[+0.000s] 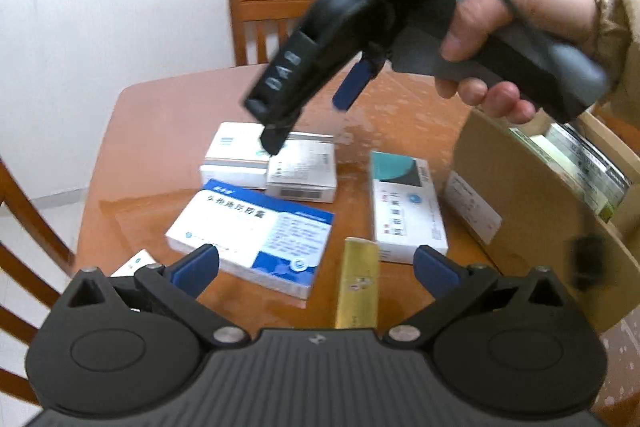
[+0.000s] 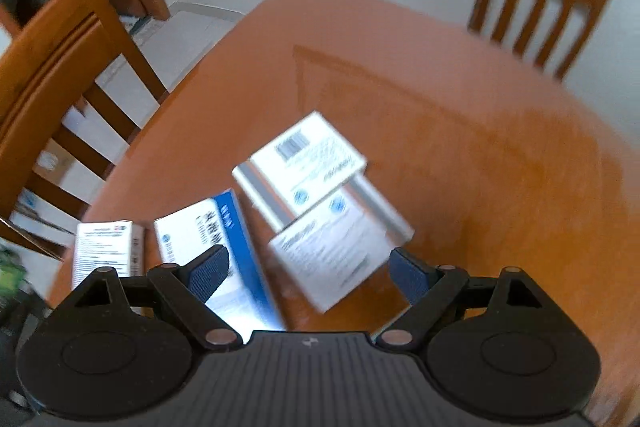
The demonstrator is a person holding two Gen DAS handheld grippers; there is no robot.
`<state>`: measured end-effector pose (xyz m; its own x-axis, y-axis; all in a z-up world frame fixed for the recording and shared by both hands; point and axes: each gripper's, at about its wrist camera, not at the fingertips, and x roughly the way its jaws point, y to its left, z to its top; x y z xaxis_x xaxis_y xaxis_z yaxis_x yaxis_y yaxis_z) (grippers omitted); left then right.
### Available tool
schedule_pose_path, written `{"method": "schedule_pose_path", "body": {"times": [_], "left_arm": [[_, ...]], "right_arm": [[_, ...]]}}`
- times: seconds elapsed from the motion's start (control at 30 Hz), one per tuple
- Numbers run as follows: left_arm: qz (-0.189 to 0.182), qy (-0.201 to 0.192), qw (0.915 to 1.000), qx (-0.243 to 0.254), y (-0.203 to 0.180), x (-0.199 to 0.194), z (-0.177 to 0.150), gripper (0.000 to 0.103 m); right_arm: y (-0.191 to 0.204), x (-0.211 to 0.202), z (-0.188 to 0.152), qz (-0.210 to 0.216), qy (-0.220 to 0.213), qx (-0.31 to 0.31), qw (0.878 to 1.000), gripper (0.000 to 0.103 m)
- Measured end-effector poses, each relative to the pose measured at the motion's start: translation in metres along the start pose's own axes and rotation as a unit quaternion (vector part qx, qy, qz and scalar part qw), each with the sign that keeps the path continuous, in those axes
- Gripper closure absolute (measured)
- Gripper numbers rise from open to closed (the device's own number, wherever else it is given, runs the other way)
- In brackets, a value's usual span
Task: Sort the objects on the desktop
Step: 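Lower the right gripper over the white medicine boxes and close on one, then lift the white barcoded medicine box with the right gripper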
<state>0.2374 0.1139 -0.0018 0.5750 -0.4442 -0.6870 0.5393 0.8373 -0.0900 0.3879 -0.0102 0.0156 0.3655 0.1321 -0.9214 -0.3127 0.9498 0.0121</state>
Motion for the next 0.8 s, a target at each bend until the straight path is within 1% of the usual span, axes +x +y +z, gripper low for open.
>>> {"method": "schedule_pose_path", "body": {"times": [0.07, 0.1, 0.2, 0.23, 0.3, 0.43, 0.53, 0.63, 0.73, 0.8], "left_arm": [[0.002, -0.002, 1.0000, -0.008, 0.003, -0.002, 0.000, 0.000], [0.002, -0.004, 0.9999, -0.010, 0.004, -0.003, 0.000, 0.000], [0.005, -0.005, 0.9999, -0.015, 0.003, -0.008, 0.000, 0.000], [0.004, -0.007, 0.9998, -0.019, 0.004, -0.009, -0.001, 0.000], [-0.001, -0.008, 0.9995, -0.029, 0.004, -0.010, -0.002, 0.000], [-0.011, -0.011, 0.9991, -0.040, 0.002, -0.006, -0.003, 0.000], [-0.016, -0.012, 0.9989, -0.043, 0.001, -0.004, -0.003, 0.000], [-0.020, -0.013, 0.9986, -0.047, 0.000, -0.002, -0.003, 0.000], [-0.023, -0.013, 0.9985, -0.049, 0.000, 0.000, -0.004, 0.000], [-0.026, -0.013, 0.9984, -0.050, 0.000, 0.001, -0.004, 0.000]], "right_arm": [[0.004, 0.005, 0.006, -0.019, -0.009, -0.046, 0.999, 0.012], [0.004, 0.007, 0.009, -0.021, -0.013, -0.067, 0.997, 0.012], [0.004, 0.011, 0.015, 0.006, -0.028, -0.127, 0.992, 0.012], [0.005, 0.012, 0.016, 0.016, -0.033, -0.148, 0.988, 0.012], [0.008, 0.017, 0.021, 0.020, -0.037, -0.191, 0.981, 0.012], [0.013, 0.036, 0.034, 0.033, -0.012, -0.267, 0.963, 0.012], [0.014, 0.048, 0.044, 0.049, 0.006, -0.295, 0.954, 0.012], [0.013, 0.060, 0.052, 0.056, 0.026, -0.314, 0.948, 0.012], [0.014, 0.069, 0.057, 0.063, 0.040, -0.328, 0.942, 0.012], [0.015, 0.073, 0.058, 0.064, 0.043, -0.333, 0.940, 0.012]]}}
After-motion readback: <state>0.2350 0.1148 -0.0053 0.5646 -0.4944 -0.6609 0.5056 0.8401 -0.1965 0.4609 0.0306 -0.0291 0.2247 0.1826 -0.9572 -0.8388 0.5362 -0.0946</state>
